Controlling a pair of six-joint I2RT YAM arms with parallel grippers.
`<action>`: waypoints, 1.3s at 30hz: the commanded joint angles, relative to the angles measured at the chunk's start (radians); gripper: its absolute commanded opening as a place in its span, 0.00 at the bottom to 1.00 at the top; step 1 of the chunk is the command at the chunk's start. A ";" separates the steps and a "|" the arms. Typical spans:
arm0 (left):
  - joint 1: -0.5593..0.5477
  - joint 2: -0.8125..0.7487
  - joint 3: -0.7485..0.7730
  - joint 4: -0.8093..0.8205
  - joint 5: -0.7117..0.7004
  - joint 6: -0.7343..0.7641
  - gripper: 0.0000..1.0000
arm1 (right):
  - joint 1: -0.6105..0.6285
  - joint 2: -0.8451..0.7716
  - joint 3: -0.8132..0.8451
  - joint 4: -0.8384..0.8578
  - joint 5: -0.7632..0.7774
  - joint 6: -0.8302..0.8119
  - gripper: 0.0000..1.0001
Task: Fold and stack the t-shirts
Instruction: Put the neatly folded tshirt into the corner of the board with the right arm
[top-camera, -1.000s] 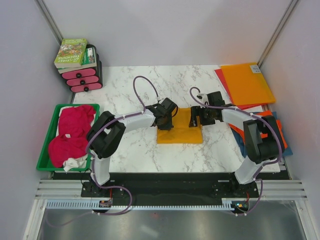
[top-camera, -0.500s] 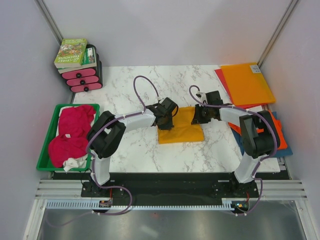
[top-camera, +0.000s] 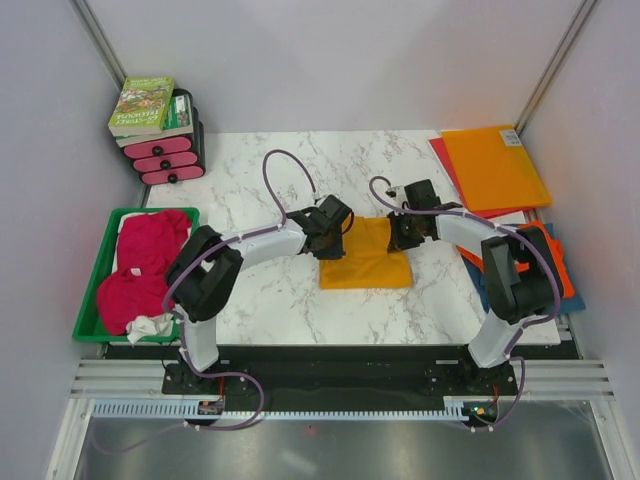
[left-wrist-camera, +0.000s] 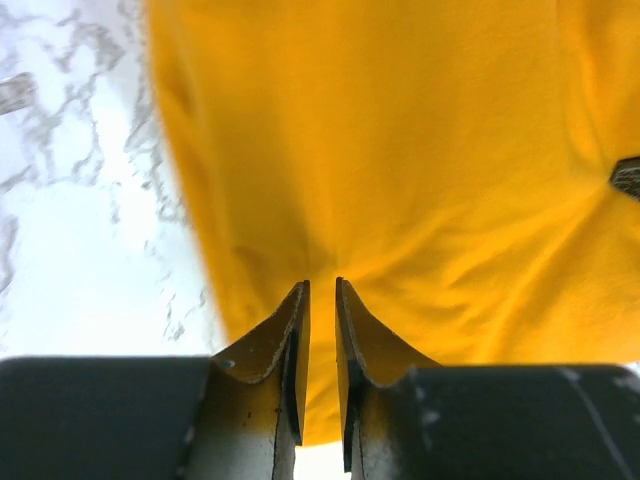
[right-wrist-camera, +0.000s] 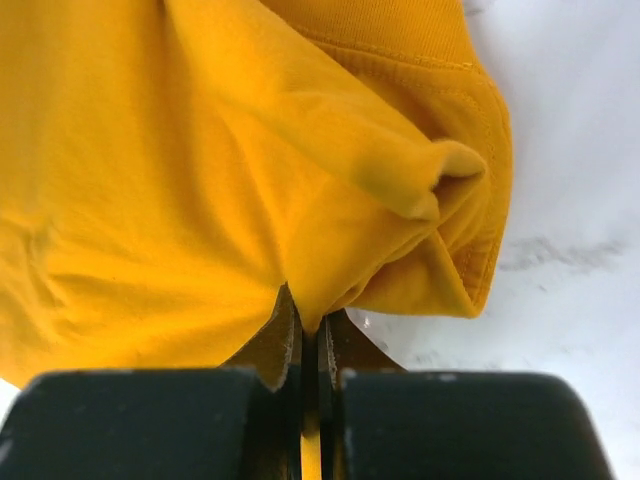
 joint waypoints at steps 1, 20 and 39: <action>-0.003 -0.142 -0.037 0.002 -0.050 0.039 0.23 | -0.005 -0.105 0.079 -0.120 0.123 -0.079 0.00; -0.015 -0.367 -0.229 -0.009 -0.058 0.001 0.21 | -0.003 -0.298 0.355 -0.402 0.390 -0.168 0.00; -0.081 -0.360 -0.264 -0.019 -0.056 -0.029 0.18 | -0.180 -0.458 0.381 -0.469 0.382 -0.418 0.00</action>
